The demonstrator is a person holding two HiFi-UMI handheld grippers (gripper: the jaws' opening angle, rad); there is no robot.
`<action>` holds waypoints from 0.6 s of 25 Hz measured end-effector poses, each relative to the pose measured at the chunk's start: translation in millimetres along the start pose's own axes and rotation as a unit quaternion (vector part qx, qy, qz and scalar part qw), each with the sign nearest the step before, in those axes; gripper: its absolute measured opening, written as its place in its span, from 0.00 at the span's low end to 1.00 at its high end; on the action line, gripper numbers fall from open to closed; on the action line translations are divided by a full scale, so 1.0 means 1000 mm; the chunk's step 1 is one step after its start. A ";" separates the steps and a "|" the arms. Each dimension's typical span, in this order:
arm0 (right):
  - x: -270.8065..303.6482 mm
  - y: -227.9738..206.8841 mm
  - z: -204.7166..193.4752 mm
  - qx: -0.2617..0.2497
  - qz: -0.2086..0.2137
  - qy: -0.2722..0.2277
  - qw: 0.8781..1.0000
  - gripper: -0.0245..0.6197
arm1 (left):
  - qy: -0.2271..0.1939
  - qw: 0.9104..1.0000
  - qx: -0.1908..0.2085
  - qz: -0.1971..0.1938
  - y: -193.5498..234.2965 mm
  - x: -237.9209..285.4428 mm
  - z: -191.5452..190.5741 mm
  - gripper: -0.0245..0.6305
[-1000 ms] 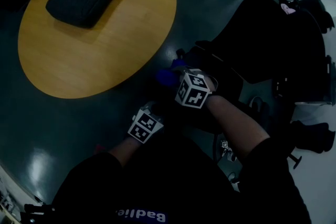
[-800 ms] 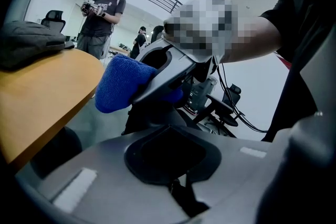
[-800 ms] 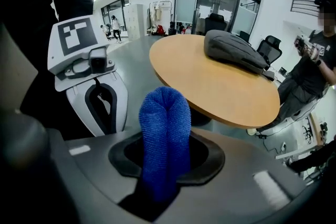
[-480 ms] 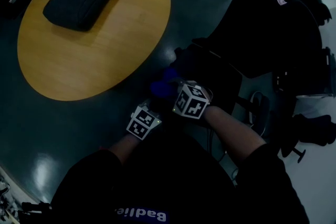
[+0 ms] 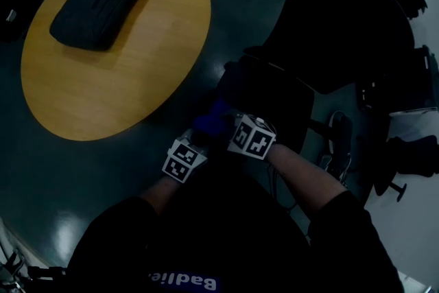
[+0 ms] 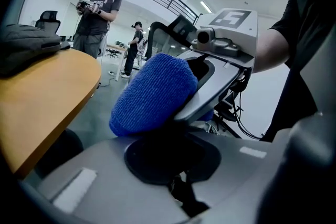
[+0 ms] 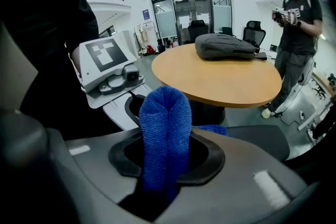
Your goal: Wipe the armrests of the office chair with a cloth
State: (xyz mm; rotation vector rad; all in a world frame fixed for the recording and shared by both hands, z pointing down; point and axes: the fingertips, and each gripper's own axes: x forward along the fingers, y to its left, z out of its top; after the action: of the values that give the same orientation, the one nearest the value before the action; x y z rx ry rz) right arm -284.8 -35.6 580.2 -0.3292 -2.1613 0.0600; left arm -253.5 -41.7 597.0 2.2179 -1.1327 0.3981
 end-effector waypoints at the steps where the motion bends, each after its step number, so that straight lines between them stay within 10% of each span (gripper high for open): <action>1: -0.002 0.001 -0.001 0.000 0.003 0.000 1.000 0.24 | 0.001 1.000 0.002 0.000 0.001 0.000 0.000 0.06; 15: -0.063 -0.022 -0.010 0.030 -0.043 -0.050 0.997 0.24 | 0.012 1.000 0.011 0.001 0.010 0.003 0.003 0.06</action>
State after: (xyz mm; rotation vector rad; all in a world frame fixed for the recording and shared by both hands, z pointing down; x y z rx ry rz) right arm -247.0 -74.2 539.4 -0.2019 -2.2646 0.0938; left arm -260.0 -49.9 600.4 2.2259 -1.1221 0.4386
